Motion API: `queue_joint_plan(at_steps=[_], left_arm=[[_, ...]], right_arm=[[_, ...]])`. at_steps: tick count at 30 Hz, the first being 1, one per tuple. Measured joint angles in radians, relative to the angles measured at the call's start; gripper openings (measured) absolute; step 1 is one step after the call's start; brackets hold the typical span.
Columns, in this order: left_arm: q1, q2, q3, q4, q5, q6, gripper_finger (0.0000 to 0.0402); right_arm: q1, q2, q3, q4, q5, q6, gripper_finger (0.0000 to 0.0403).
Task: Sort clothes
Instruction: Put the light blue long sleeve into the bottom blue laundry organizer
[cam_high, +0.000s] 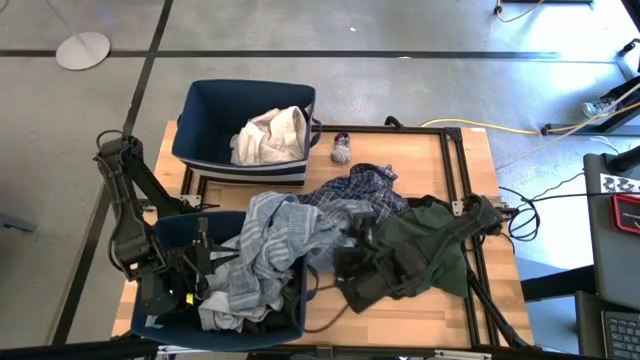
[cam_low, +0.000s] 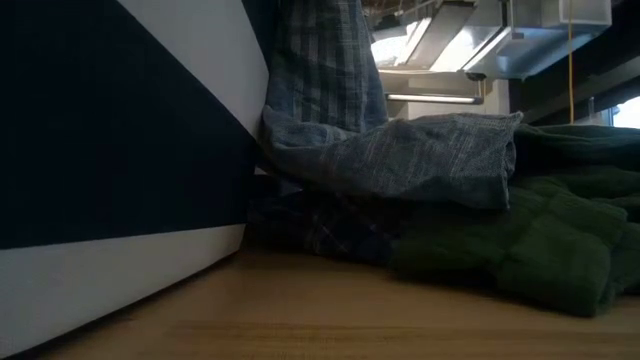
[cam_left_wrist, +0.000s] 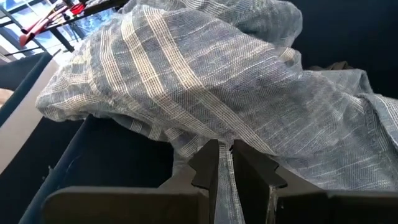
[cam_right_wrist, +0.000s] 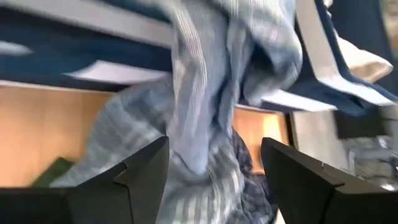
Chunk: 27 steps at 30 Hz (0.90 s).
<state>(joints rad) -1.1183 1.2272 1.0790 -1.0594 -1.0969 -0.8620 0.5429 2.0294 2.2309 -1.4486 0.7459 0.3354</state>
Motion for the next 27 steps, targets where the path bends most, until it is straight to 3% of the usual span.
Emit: queue_joint_plan(at_steps=[5, 10, 21, 27], left_arm=[[0.000, -0.001, -0.009, 0.002, 0.000, -0.002, 0.0040], [0.000, -0.001, -0.009, 0.002, 0.000, 0.006, 0.0040], [0.000, -0.001, -0.009, -0.003, -0.029, 0.032, 0.0040], [0.000, -0.001, -0.009, -0.003, -0.033, 0.032, 0.0040]], right_arm=[[0.029, -0.078, -0.196, -0.018, 0.119, 0.155, 0.0253], [0.036, -0.193, -0.510, 0.079, 0.144, 0.271, 0.0253], [0.029, -0.626, -1.266, 0.858, 0.158, 0.208, 0.0253], [-0.027, -0.704, -1.466, 1.207, 0.176, 0.253, 0.0253]])
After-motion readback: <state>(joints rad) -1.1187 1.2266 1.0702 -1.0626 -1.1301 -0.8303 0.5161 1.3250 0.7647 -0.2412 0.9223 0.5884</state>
